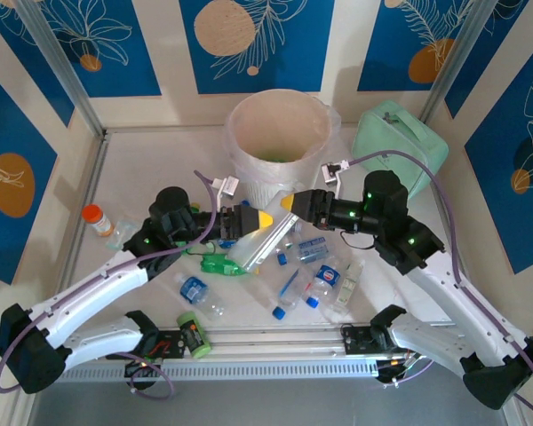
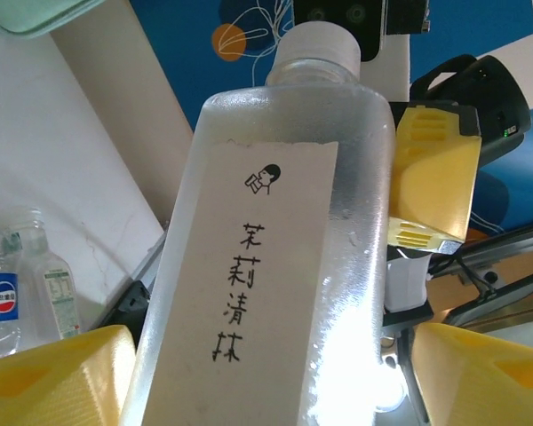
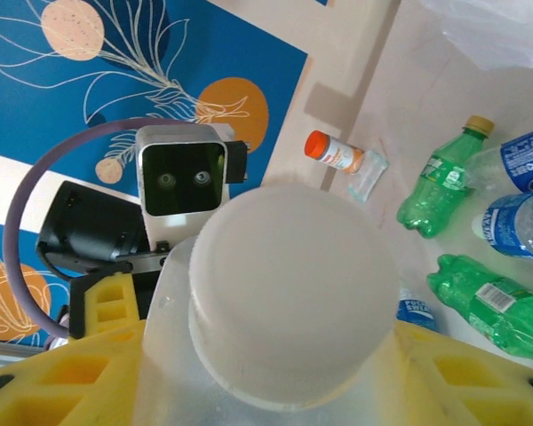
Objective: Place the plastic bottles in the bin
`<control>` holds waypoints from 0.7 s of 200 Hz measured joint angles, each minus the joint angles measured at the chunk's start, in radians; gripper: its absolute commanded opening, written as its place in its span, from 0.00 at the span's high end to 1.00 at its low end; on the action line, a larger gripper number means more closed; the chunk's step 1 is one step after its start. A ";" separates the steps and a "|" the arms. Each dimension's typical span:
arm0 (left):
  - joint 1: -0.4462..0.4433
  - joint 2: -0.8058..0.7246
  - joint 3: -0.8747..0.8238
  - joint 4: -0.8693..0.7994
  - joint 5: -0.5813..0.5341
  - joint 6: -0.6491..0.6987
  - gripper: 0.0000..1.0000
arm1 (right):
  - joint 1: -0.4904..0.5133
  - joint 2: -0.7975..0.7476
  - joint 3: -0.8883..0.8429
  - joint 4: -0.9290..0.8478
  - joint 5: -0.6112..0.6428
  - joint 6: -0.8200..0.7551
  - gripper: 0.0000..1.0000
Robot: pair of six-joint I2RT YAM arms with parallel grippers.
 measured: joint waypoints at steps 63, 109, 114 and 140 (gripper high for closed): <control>0.000 0.002 -0.020 0.057 0.016 -0.036 0.24 | 0.008 -0.004 -0.003 0.023 0.005 0.011 0.53; 0.000 0.029 -0.042 0.123 0.030 -0.082 0.23 | 0.025 -0.010 -0.003 0.005 0.051 0.007 0.53; 0.000 0.032 -0.042 0.129 0.033 -0.084 0.23 | 0.026 -0.010 -0.003 0.004 0.054 0.007 0.53; 0.001 0.040 -0.052 0.157 0.041 -0.099 0.24 | 0.029 -0.010 -0.003 -0.002 0.065 0.004 0.53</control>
